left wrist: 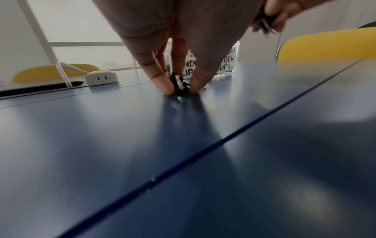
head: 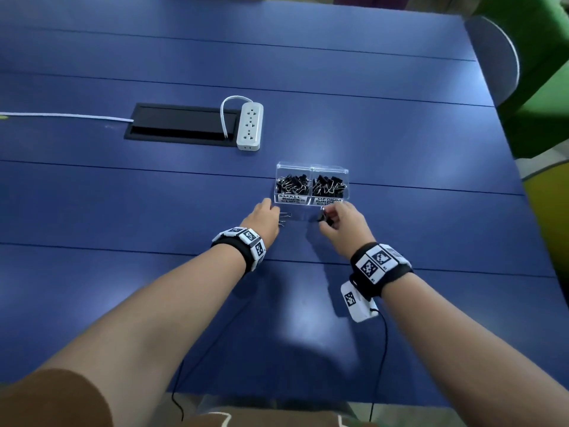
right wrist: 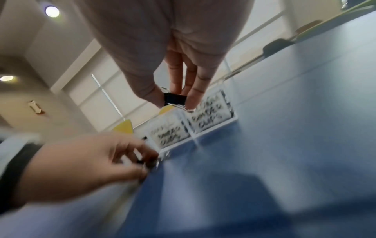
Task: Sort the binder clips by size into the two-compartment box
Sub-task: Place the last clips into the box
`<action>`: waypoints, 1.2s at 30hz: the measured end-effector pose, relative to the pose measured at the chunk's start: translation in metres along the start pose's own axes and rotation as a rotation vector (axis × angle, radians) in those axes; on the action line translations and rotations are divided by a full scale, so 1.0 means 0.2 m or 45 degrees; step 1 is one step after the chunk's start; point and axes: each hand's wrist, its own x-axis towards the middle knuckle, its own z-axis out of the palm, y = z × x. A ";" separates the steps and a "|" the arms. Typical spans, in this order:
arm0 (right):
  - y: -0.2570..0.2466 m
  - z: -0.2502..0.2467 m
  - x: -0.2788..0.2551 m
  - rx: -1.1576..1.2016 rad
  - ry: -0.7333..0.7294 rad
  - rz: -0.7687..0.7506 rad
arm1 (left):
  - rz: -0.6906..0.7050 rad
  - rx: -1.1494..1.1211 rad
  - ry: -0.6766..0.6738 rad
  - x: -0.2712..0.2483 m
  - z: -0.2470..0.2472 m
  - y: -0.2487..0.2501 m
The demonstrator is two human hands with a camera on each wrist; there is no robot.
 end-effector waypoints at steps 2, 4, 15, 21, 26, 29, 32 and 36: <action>-0.01 -0.09 0.09 0.030 0.086 0.009 | 0.014 0.009 0.000 0.00 0.01 0.00; -0.03 -0.16 0.18 0.064 0.149 0.022 | 0.042 0.034 -0.018 0.01 0.00 0.00; 0.09 -0.13 0.41 -0.231 0.078 0.029 | 0.149 -0.043 -0.134 -0.07 -0.04 0.00; 0.11 -0.10 0.40 -0.217 0.128 -0.025 | 0.227 -0.551 0.193 -0.01 -0.20 0.17; 0.14 -0.13 0.40 0.027 0.259 0.059 | 0.155 -0.649 0.257 0.20 -0.30 0.36; 0.16 -0.15 0.41 0.137 0.293 0.133 | 0.125 -0.542 0.208 0.32 -0.29 0.42; 0.18 -0.17 0.40 0.166 0.282 0.155 | 0.104 -0.337 0.126 0.40 -0.25 0.43; 0.19 -0.21 0.43 0.175 0.261 0.213 | 0.102 -0.395 0.196 0.42 -0.25 0.40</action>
